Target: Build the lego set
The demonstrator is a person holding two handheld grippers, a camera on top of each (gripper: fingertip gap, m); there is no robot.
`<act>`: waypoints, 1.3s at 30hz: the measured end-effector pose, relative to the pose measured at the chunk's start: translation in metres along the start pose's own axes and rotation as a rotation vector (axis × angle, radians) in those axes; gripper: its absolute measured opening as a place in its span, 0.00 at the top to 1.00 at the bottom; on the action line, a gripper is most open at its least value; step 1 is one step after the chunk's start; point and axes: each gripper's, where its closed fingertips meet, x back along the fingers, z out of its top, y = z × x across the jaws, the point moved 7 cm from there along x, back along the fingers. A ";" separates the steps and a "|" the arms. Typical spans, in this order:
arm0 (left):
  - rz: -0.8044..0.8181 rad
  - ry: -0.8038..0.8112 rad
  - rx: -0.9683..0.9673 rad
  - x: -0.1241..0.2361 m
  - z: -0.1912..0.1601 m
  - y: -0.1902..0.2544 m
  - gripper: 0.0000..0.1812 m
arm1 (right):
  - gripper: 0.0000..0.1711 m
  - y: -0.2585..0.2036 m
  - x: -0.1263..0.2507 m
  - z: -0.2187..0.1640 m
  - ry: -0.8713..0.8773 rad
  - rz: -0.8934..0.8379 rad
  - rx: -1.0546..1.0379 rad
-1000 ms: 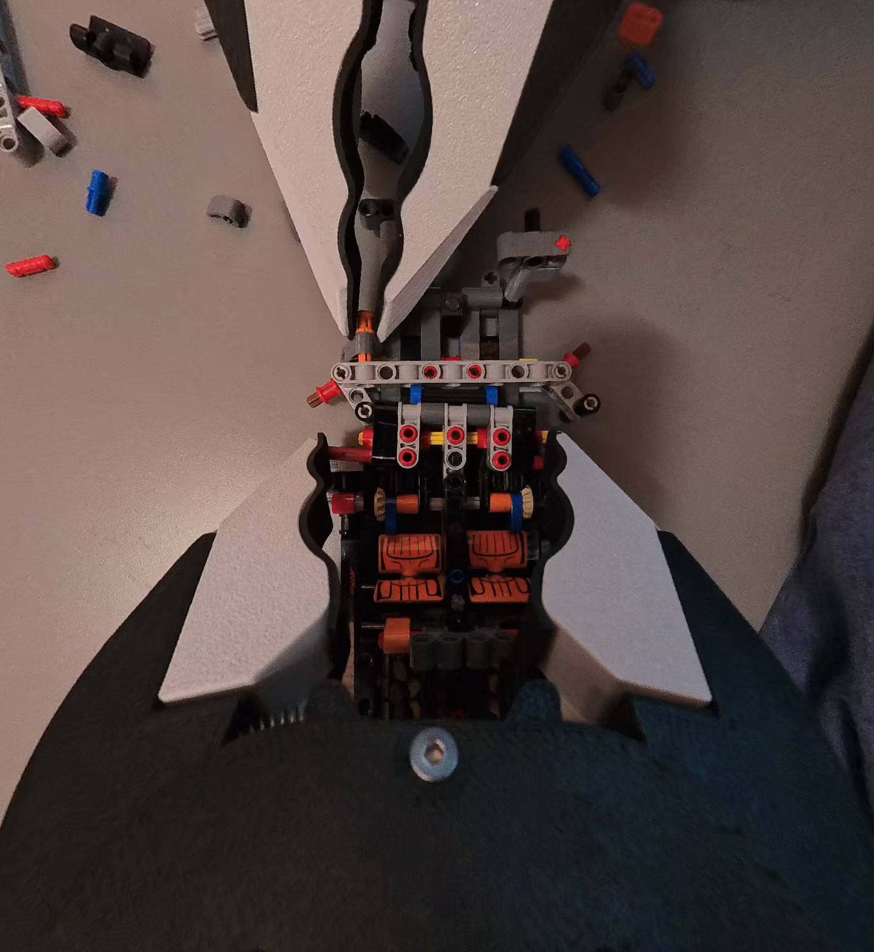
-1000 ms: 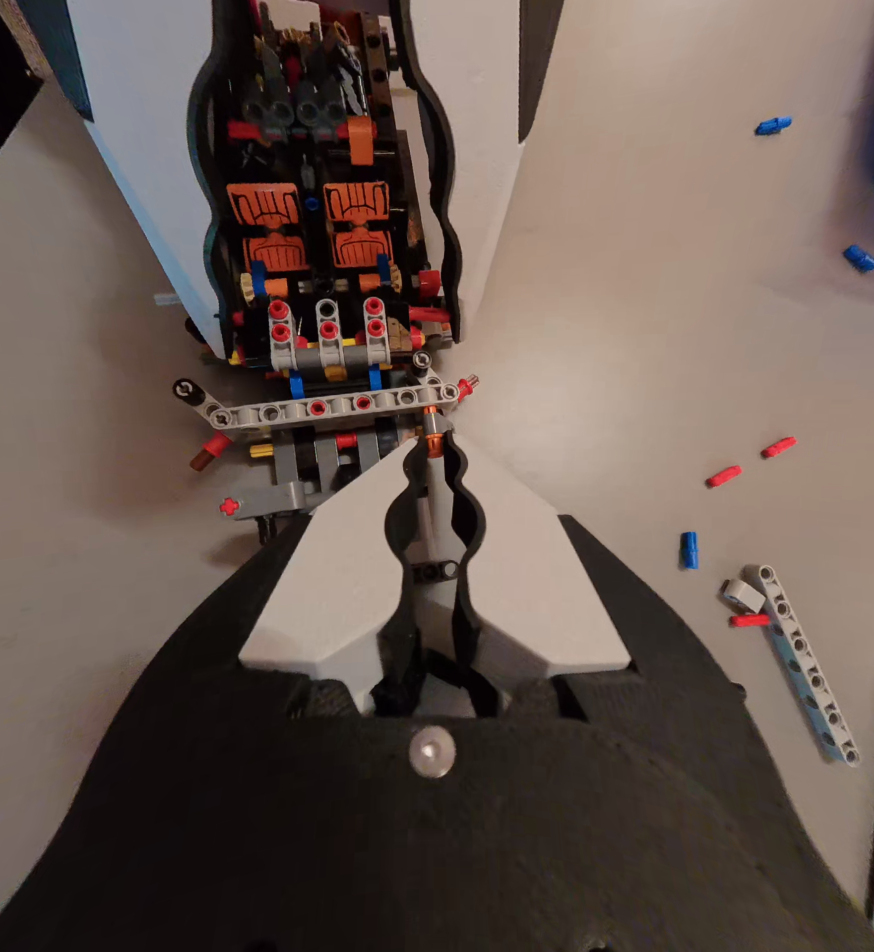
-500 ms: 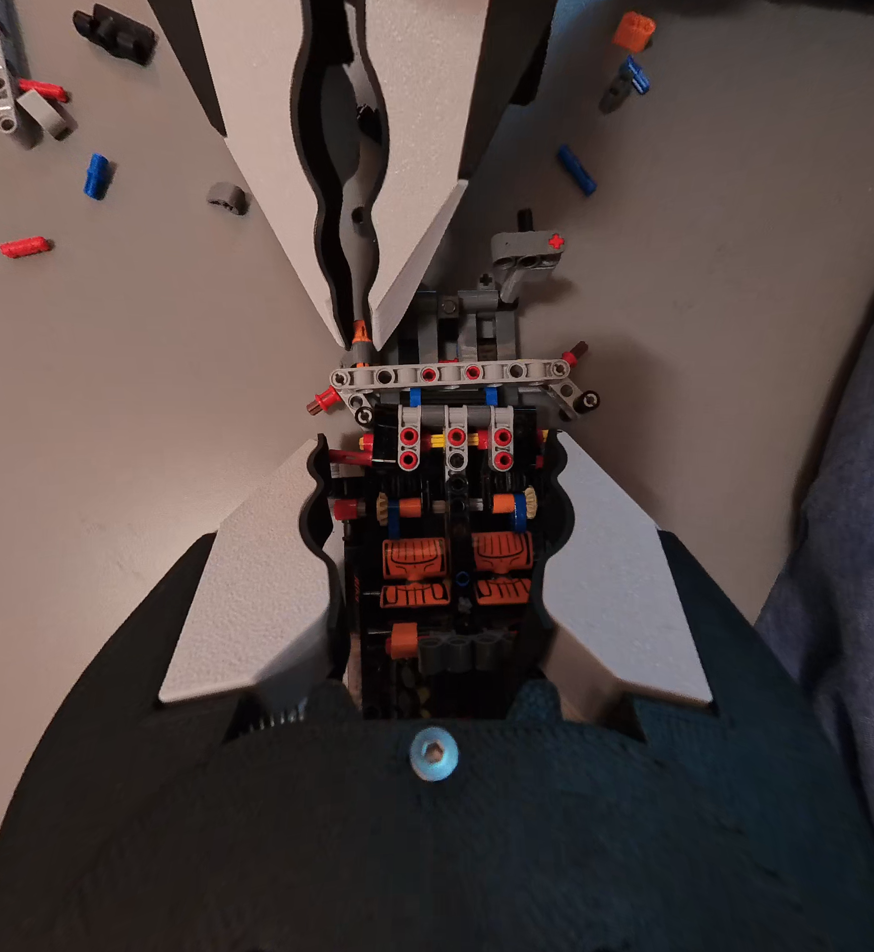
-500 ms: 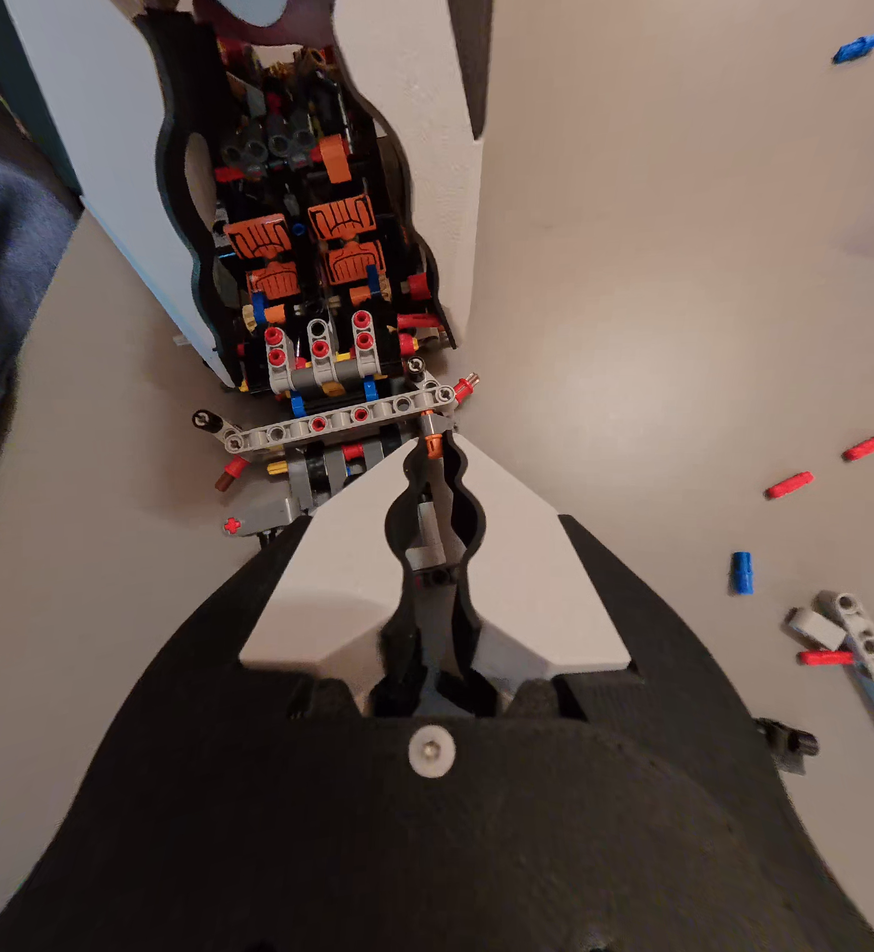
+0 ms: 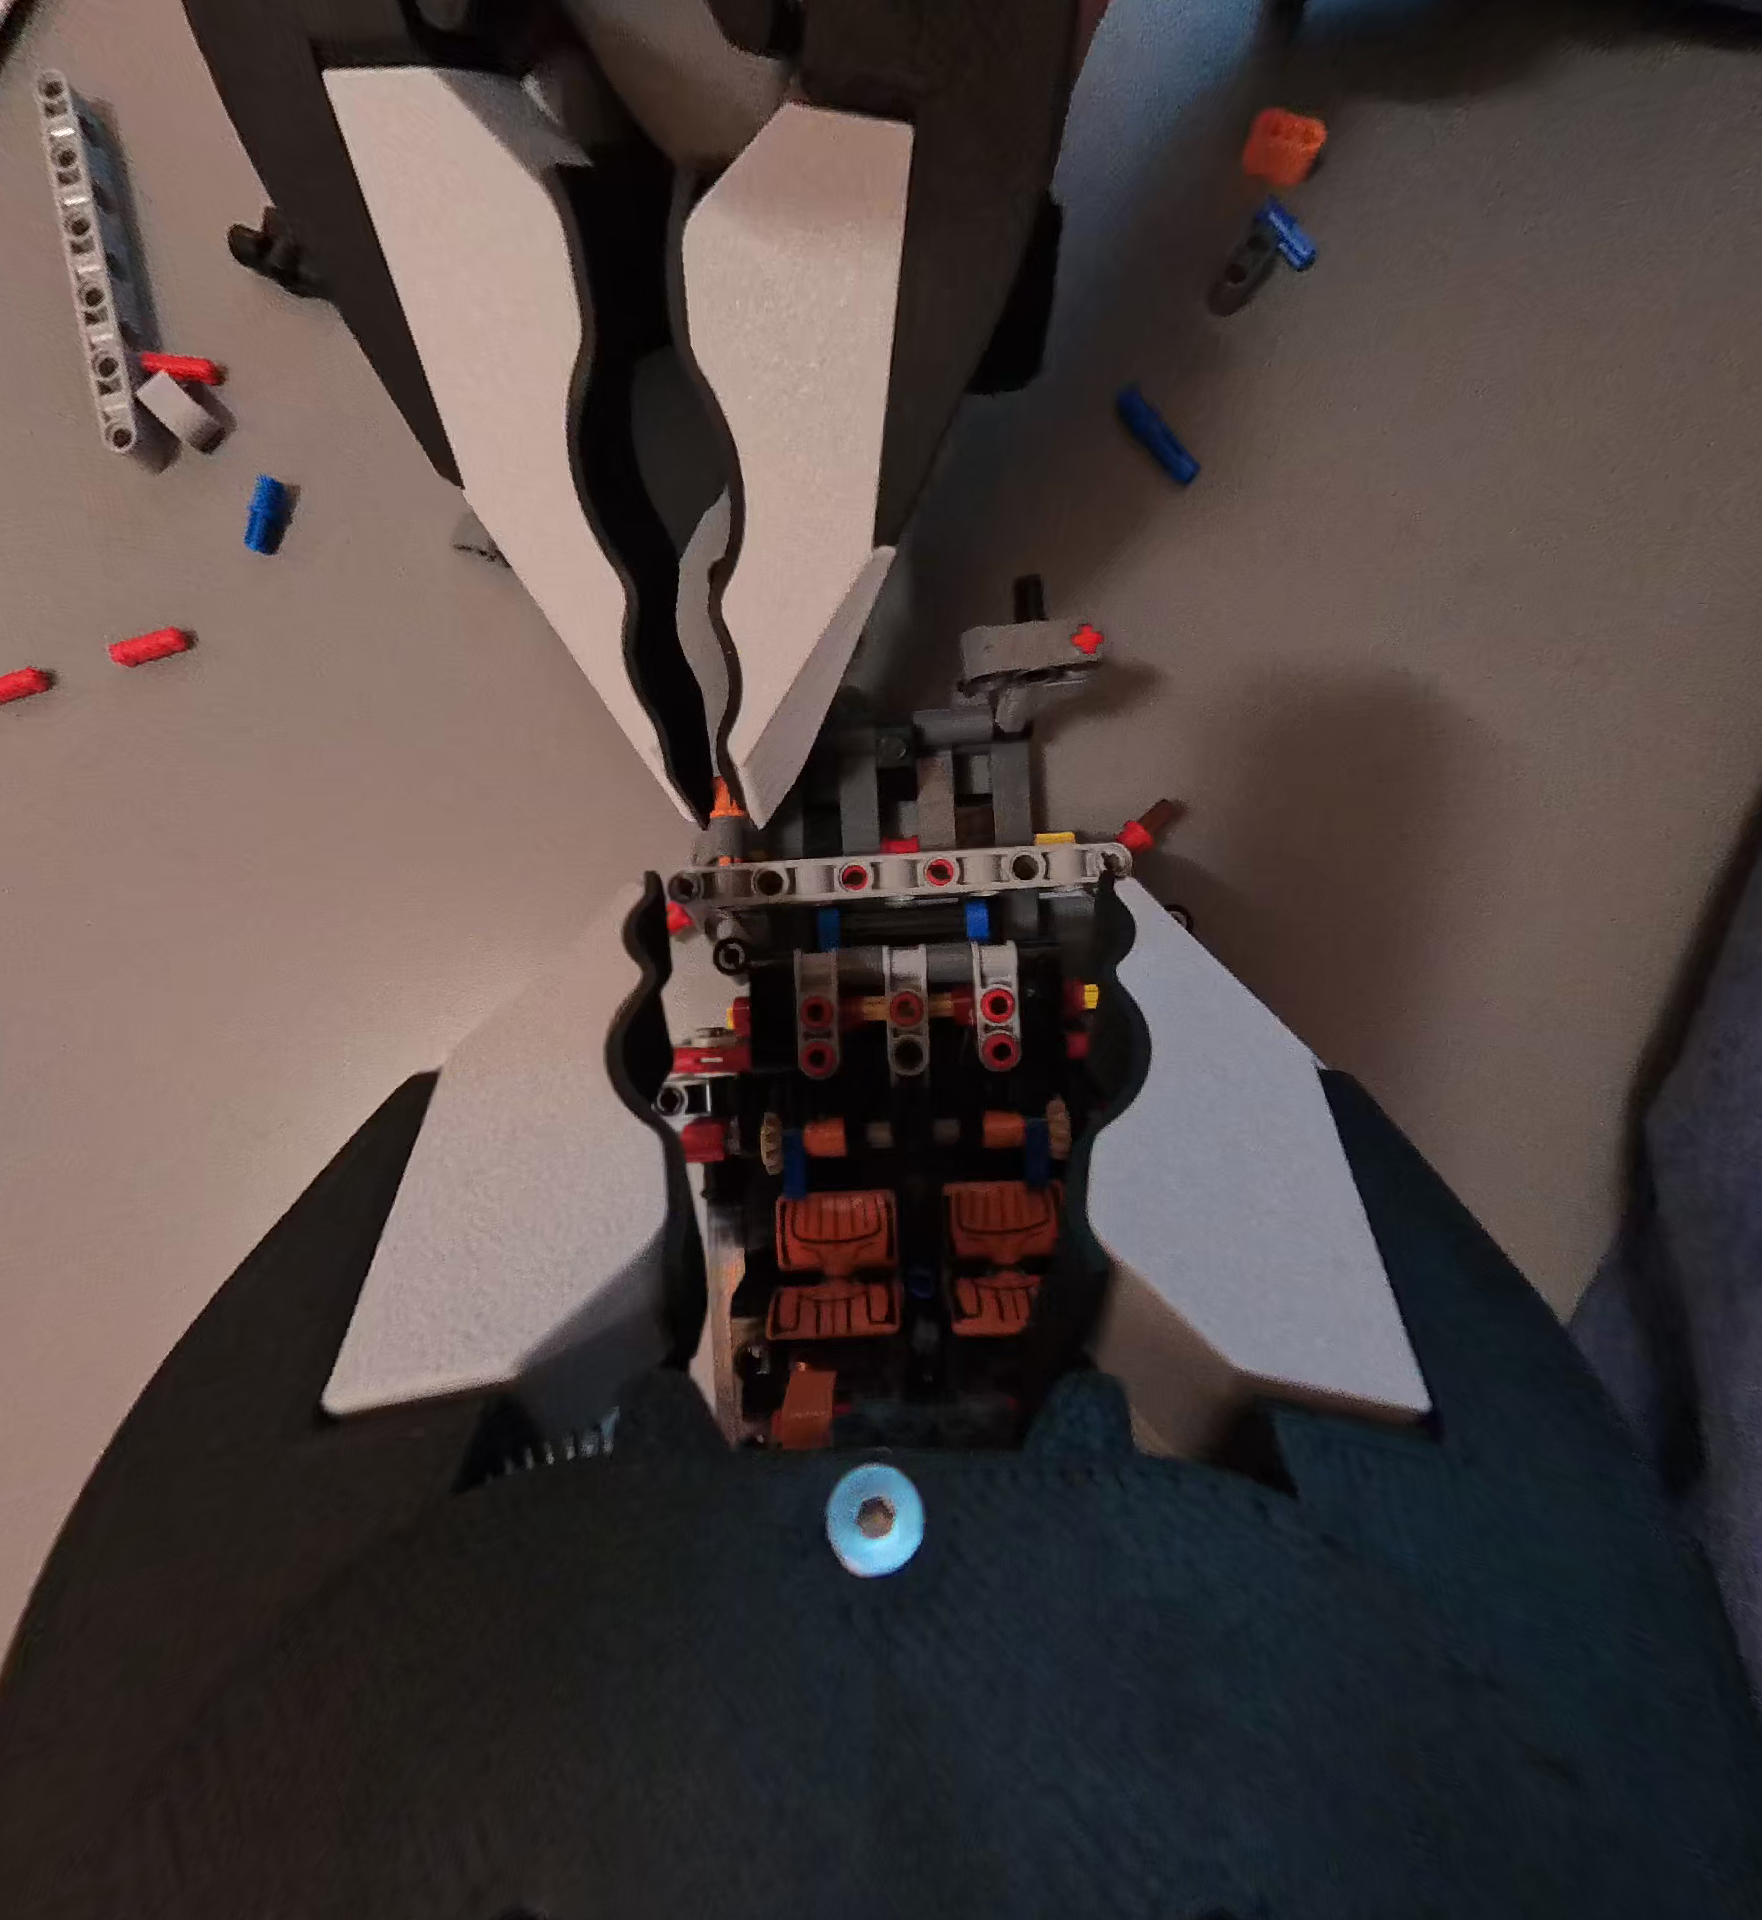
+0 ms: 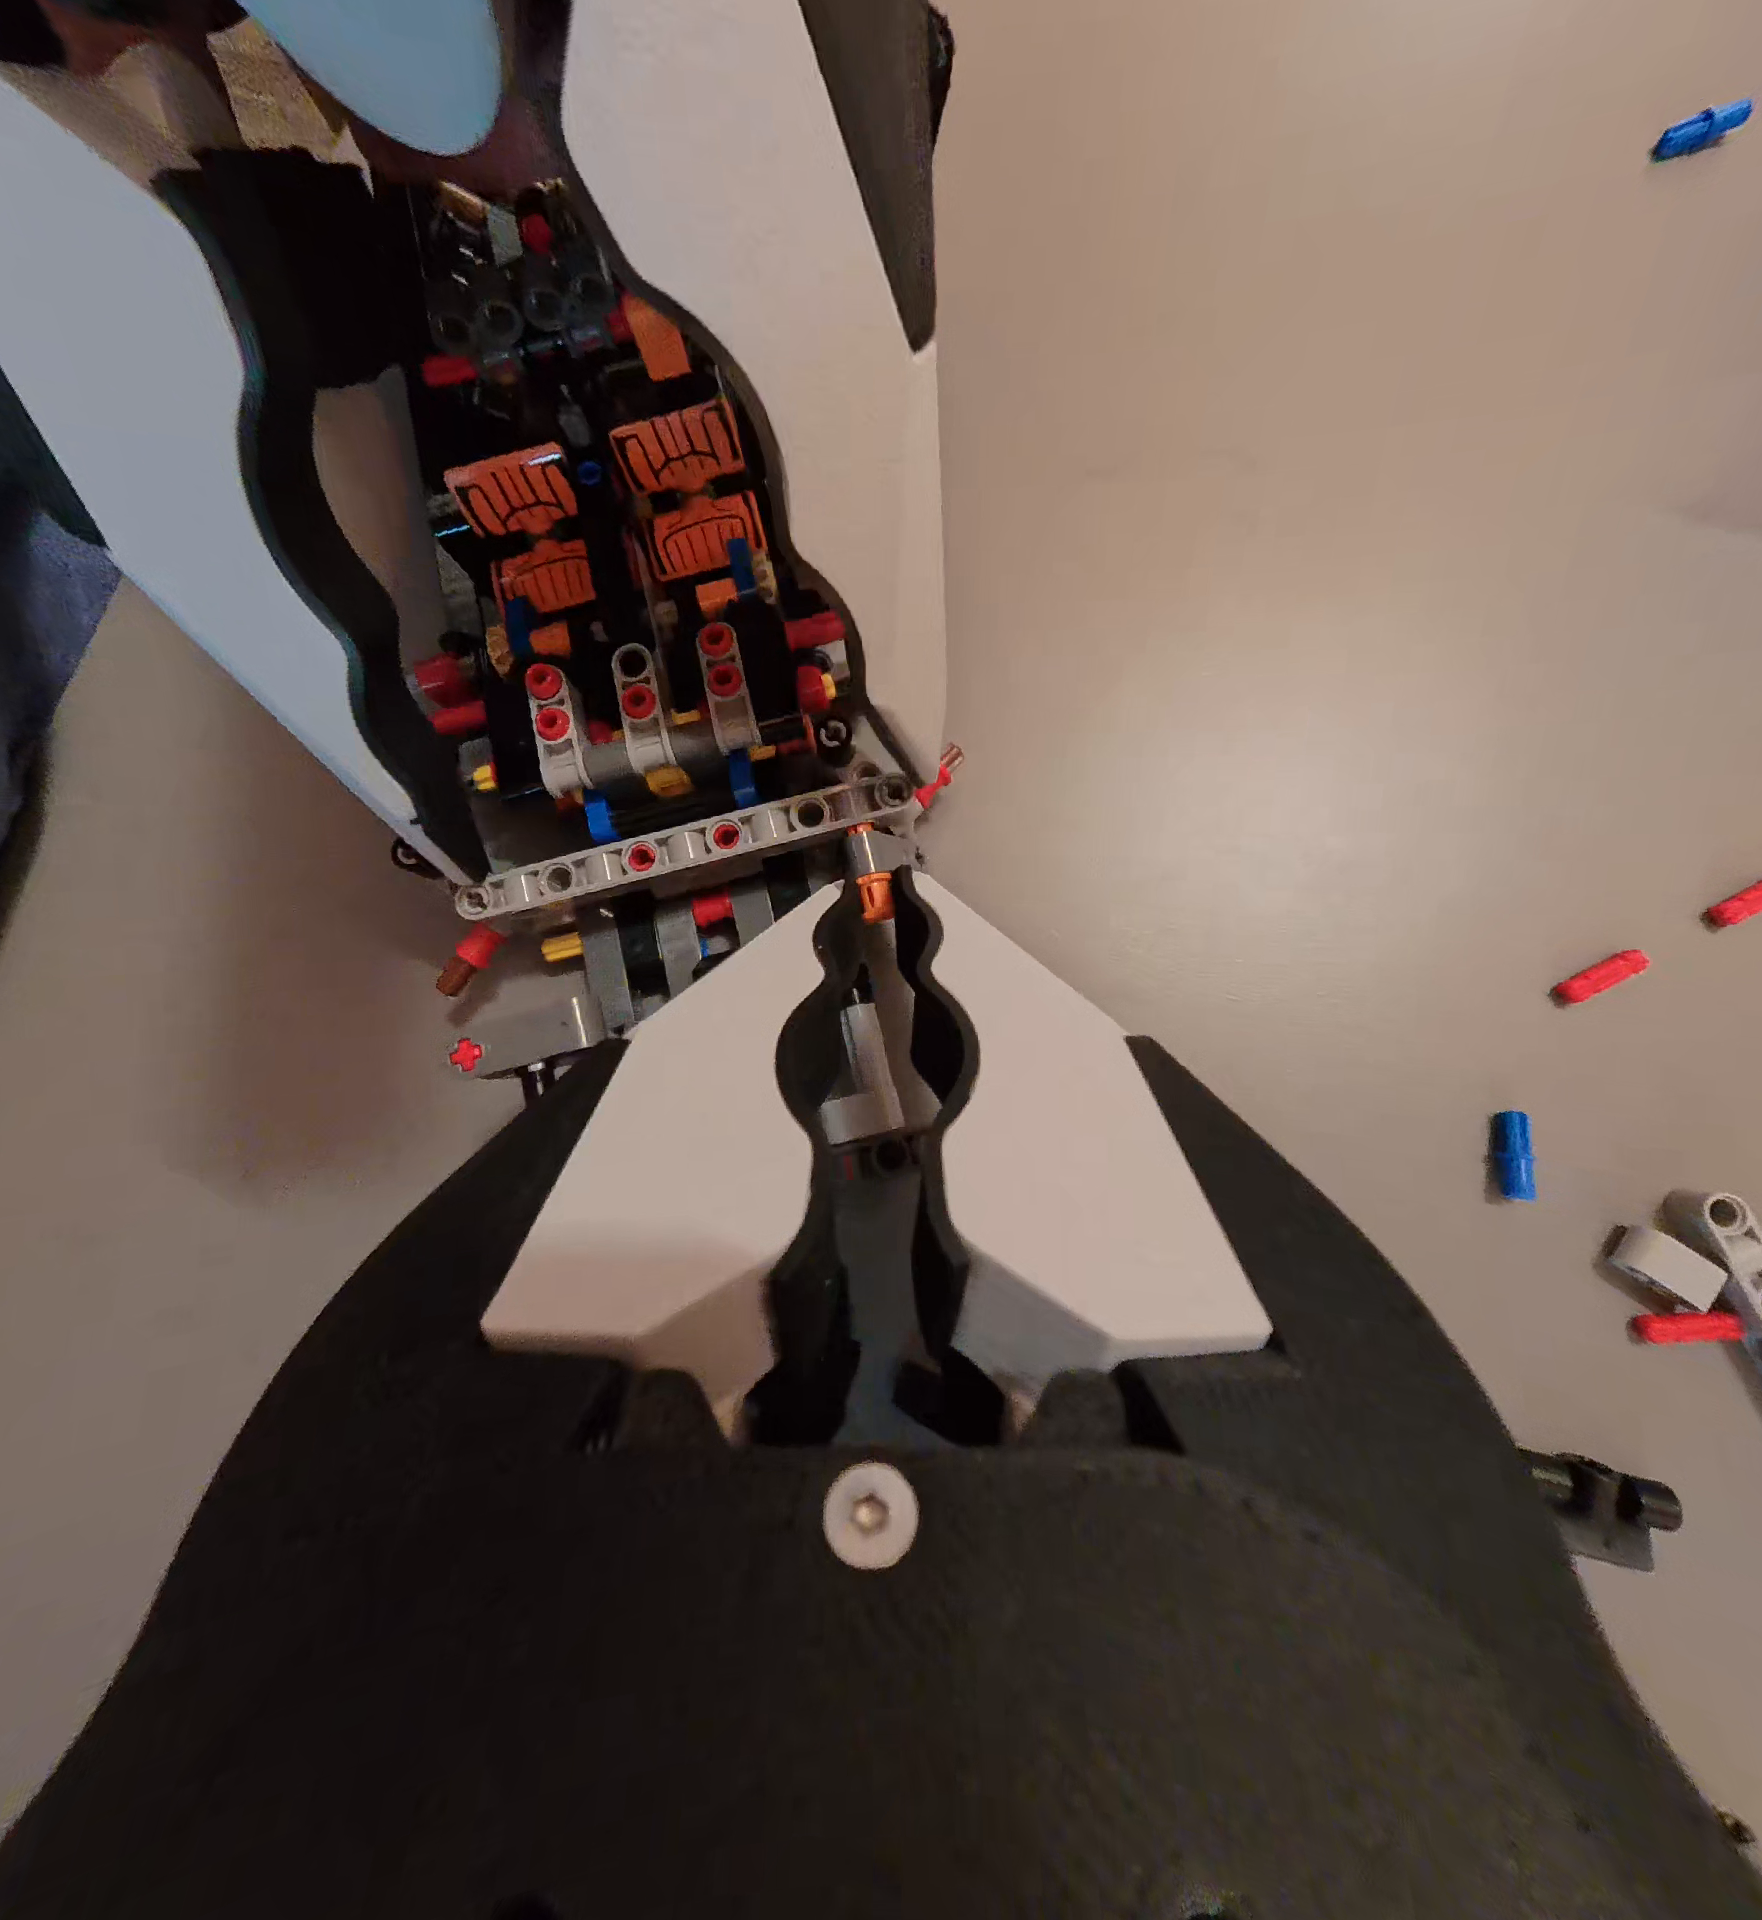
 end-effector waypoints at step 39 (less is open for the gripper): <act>0.093 0.073 0.143 0.002 -0.008 0.007 0.62 | 0.98 -0.004 -0.006 0.003 0.051 -0.025 0.087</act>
